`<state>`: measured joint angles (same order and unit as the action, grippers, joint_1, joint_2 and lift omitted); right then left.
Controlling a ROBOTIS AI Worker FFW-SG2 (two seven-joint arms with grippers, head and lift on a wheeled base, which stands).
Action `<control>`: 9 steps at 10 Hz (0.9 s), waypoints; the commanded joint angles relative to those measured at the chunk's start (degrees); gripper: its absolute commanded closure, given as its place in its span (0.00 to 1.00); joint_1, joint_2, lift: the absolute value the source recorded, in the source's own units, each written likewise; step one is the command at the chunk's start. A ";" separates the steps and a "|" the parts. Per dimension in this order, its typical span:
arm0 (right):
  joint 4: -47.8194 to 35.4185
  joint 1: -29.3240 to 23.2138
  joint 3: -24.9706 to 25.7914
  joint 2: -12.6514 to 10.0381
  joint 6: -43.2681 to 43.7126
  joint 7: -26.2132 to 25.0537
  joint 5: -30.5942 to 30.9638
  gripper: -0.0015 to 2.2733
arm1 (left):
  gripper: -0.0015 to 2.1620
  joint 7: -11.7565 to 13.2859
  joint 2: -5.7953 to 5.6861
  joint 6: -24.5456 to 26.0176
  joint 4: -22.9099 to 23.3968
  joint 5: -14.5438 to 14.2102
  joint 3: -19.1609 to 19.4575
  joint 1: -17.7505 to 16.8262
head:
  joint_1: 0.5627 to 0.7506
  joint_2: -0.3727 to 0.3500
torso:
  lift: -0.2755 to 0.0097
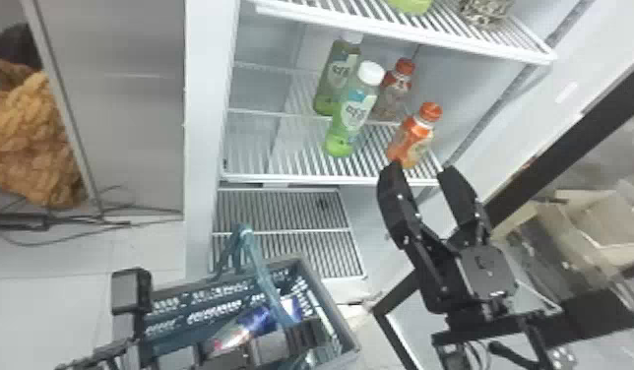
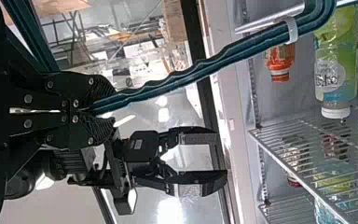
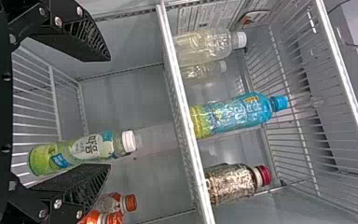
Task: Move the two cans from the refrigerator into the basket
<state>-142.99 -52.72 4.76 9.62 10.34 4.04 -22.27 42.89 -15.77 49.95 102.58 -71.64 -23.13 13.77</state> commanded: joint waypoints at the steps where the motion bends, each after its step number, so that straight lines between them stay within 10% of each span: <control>1: -0.37 -0.85 0.15 -0.57 0.78 -0.08 -0.01 0.10 | 0.55 0.00 0.03 -0.03 0.00 0.00 0.05 0.01 | 0.70 0.03 | 0.00; 9: -2.48 -1.56 0.50 -1.01 -5.69 -0.79 3.42 0.10 | 0.55 0.00 0.03 0.39 0.00 0.00 0.05 -0.13 | 0.70 0.03 | 0.00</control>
<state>-145.24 -54.36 5.26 8.53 5.28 3.25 -19.82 42.89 -15.70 50.34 102.58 -71.59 -23.07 13.64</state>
